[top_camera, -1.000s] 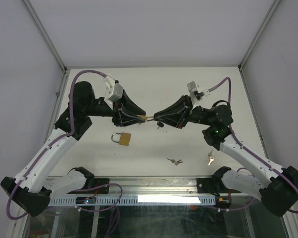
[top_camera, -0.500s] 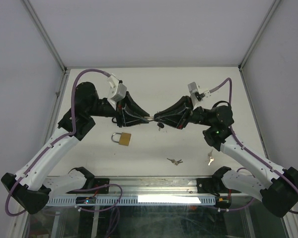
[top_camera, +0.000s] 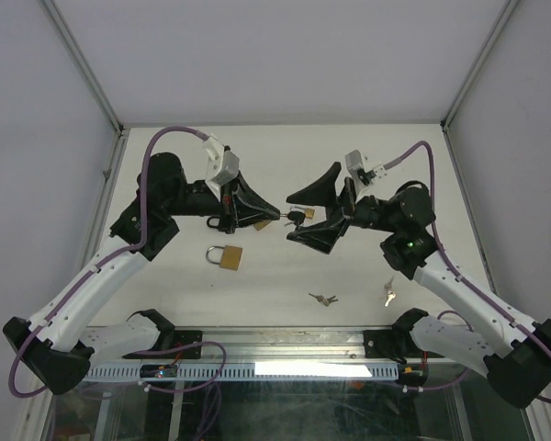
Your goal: Unlock with the key
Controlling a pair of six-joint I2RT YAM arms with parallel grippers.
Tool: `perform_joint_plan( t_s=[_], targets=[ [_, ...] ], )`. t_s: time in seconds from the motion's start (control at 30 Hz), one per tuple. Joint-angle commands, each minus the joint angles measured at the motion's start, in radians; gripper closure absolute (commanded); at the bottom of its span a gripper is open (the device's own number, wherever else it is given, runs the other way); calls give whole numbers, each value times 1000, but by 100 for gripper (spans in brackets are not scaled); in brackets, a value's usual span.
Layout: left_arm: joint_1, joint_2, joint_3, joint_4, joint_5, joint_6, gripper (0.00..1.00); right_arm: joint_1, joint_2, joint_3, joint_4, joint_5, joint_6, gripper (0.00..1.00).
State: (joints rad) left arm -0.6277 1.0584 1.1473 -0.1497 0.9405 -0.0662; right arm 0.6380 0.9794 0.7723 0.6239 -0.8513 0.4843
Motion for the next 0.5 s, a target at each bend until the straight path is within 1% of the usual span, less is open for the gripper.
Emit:
perform_joint_plan(
  t_s=[0.0,0.07,0.13,0.2,0.3,0.47],
  targets=[
    [-8,-29,46,-19,-85,49,100,-13,-76,121,-349,31,-219,0],
    [-9,-33,43,-57,-85,88,100,-23,-90,167,-481,8,-312,0],
    [-9,-38,37,-72,-80,114,100,-27,-80,213,-561,-69,-372,0],
    [-11,-41,33,-74,-69,130,100,-27,-51,254,-617,-116,-401,2],
    [-16,-43,31,-76,-63,145,100,-25,0,283,-625,-185,-414,12],
    [-21,-46,29,-89,-38,153,100,-24,71,315,-592,-274,-386,40]
  ],
)
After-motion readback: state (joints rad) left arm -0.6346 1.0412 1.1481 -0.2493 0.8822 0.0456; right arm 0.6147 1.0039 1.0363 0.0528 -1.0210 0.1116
